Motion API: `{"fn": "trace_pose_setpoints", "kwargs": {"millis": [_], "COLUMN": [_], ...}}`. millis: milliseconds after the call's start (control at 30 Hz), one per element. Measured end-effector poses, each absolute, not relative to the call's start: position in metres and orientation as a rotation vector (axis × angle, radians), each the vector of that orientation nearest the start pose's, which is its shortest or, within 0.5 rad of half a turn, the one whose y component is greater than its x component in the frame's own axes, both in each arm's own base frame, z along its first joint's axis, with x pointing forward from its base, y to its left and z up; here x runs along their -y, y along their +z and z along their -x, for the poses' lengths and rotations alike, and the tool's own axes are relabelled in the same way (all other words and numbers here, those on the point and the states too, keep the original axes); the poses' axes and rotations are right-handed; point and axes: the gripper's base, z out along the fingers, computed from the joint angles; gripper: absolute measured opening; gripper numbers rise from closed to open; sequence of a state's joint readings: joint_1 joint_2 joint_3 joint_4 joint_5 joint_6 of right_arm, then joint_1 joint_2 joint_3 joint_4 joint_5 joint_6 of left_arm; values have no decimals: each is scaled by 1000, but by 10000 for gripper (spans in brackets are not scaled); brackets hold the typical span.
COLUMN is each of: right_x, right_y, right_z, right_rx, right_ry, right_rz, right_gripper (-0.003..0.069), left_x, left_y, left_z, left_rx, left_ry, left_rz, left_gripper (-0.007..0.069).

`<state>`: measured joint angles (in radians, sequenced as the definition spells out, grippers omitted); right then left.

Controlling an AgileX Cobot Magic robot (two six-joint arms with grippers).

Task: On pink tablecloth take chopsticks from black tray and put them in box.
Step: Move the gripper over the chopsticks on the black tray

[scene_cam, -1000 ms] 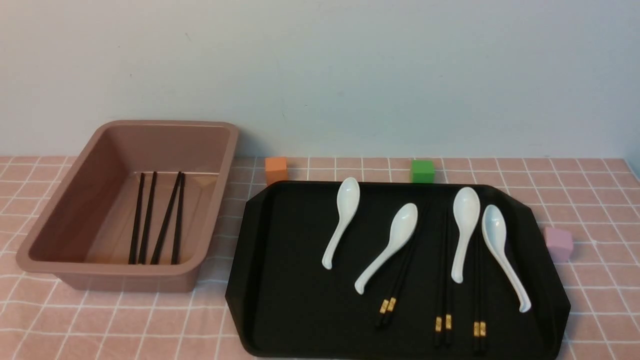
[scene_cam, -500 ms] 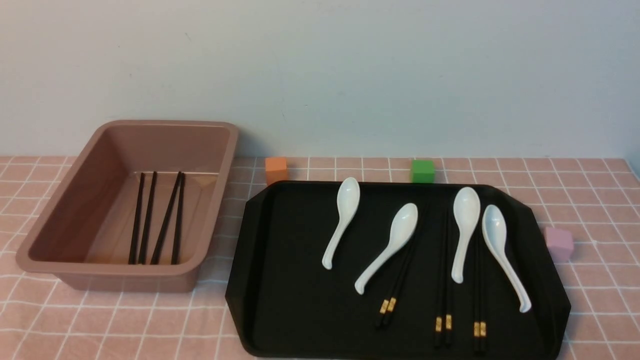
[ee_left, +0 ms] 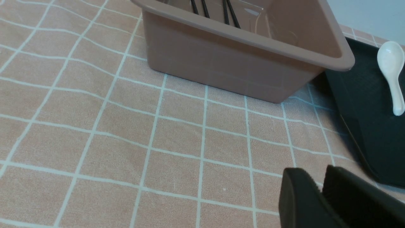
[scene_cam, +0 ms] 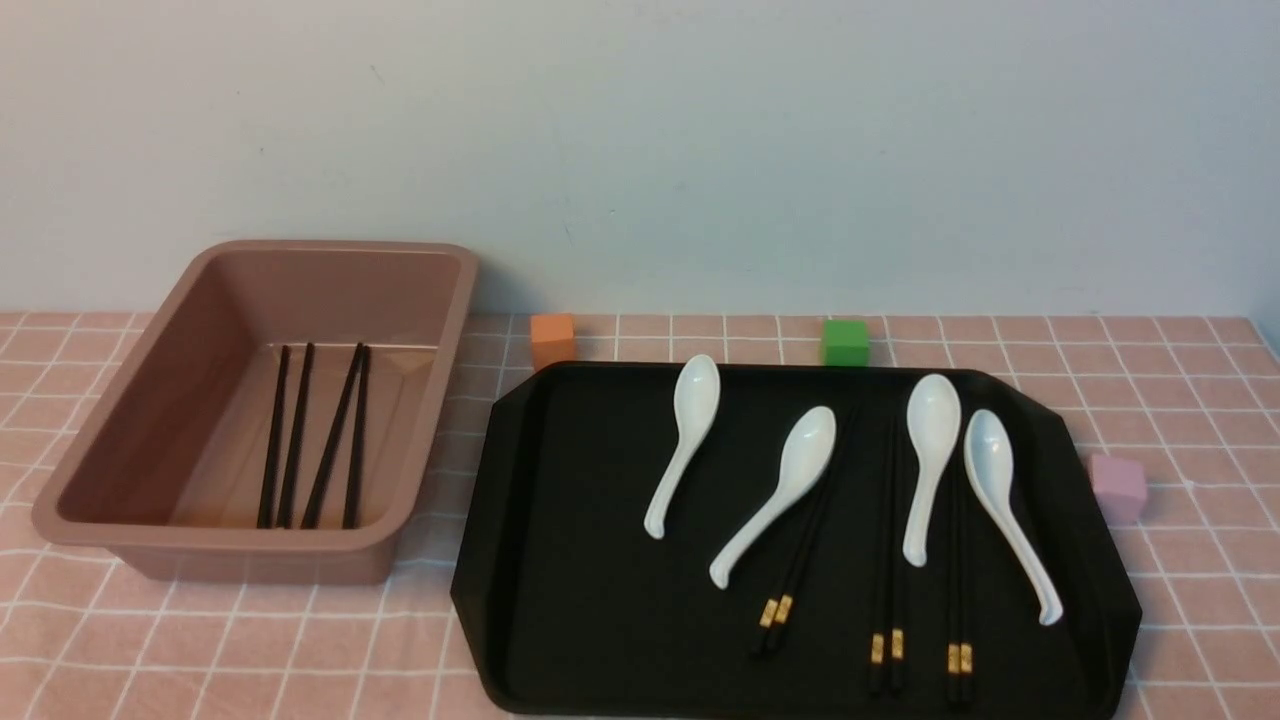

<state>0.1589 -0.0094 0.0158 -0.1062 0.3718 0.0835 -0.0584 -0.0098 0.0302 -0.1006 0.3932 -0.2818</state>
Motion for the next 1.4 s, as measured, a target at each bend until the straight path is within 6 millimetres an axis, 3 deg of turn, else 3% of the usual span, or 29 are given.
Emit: {"fn": "trace_pose_setpoints", "kwargs": {"millis": [467, 600, 667, 767, 900, 1033, 1200, 1333, 1400], "right_x": [-12, -15, -19, -28, -34, -34, -39, -55, -73], "right_y": [198, 223, 254, 286, 308, 303, 284, 262, 248], "right_z": [-56, -51, -51, -59, -91, -133, -183, -209, -219], "right_rx": [-1576, -1588, -1659, -1921, -2324, -2612, -2786, -2851, -2873], "right_ry": [603, 696, 672, 572, 421, 276, 226, 263, 282], "right_rz": [-317, -343, -267, -105, 59, 106, 41, 40, 69], "right_gripper": [240, 240, 236, 189, 96, 22, 13, 16, 23], "left_x": [7, 7, 7, 7, 7, 7, 7, 7, 7], "left_y": [168, 168, 168, 168, 168, 168, 168, 168, 168], "left_z": [-52, -52, -52, -52, -52, -52, -52, -52, -52], "left_rx": [-1889, -1889, -1889, -1889, -1889, -1889, -1889, -1889, -1889], "left_ry": [-331, -331, -331, -331, -331, -331, -331, -331, -331], "left_rz": [275, 275, 275, 275, 275, 275, 275, 275, 275], "left_gripper": [133, 134, 134, 134, 138, 138, 140, 145, 145]}}
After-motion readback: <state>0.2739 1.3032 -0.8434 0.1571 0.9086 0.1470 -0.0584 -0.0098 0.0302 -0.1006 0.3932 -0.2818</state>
